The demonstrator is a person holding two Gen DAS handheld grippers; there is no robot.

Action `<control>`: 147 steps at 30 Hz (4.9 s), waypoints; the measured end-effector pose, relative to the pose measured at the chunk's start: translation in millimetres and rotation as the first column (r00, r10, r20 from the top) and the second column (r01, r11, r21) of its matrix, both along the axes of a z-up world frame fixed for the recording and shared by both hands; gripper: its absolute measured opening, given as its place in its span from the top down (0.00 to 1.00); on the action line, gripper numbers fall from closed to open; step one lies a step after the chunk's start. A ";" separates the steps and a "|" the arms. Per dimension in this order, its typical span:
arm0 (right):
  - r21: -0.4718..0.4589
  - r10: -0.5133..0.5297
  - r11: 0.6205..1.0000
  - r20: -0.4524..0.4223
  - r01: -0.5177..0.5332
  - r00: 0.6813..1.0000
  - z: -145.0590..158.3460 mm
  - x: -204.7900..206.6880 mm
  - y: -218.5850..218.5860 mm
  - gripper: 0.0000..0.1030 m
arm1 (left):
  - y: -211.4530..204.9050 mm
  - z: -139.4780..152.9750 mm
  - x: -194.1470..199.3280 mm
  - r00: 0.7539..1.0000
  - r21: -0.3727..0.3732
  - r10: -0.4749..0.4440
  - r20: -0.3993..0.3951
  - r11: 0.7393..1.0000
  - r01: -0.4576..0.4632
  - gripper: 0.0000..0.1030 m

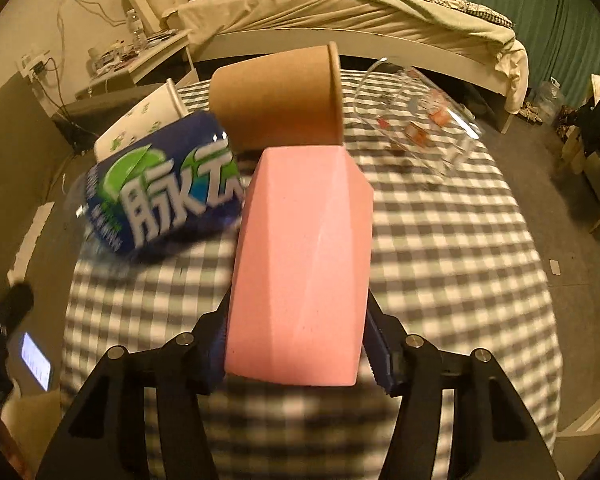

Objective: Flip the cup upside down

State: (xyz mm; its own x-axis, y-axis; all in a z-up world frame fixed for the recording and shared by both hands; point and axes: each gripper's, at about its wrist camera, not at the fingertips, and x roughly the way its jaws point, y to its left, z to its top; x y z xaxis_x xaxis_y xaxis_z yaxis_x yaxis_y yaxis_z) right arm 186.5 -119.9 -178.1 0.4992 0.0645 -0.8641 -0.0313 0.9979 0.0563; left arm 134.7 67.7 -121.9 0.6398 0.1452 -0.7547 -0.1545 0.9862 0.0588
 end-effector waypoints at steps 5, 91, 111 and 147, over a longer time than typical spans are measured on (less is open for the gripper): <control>-0.007 0.016 1.000 0.000 -0.016 1.000 12.6 -50.8 -10.3 0.46 | -19.4 24.4 -26.5 0.999 -0.001 -0.030 0.037 1.000 0.030 0.00; 0.154 -0.246 0.962 0.144 0.224 0.959 36.5 -183.1 -179.2 0.15 | -184.5 2.8 -40.7 0.927 -0.063 -0.363 -0.095 0.932 0.358 0.47; 0.106 -0.233 0.971 0.197 0.216 0.952 60.5 -190.4 -166.4 0.15 | -180.0 37.5 -56.5 0.919 -0.060 -0.395 -0.012 0.917 0.394 0.39; 0.038 0.026 0.998 0.398 -0.045 0.917 141.3 -210.2 -96.7 0.15 | -98.2 86.3 -143.8 0.947 -0.018 -0.240 0.212 0.968 0.250 0.39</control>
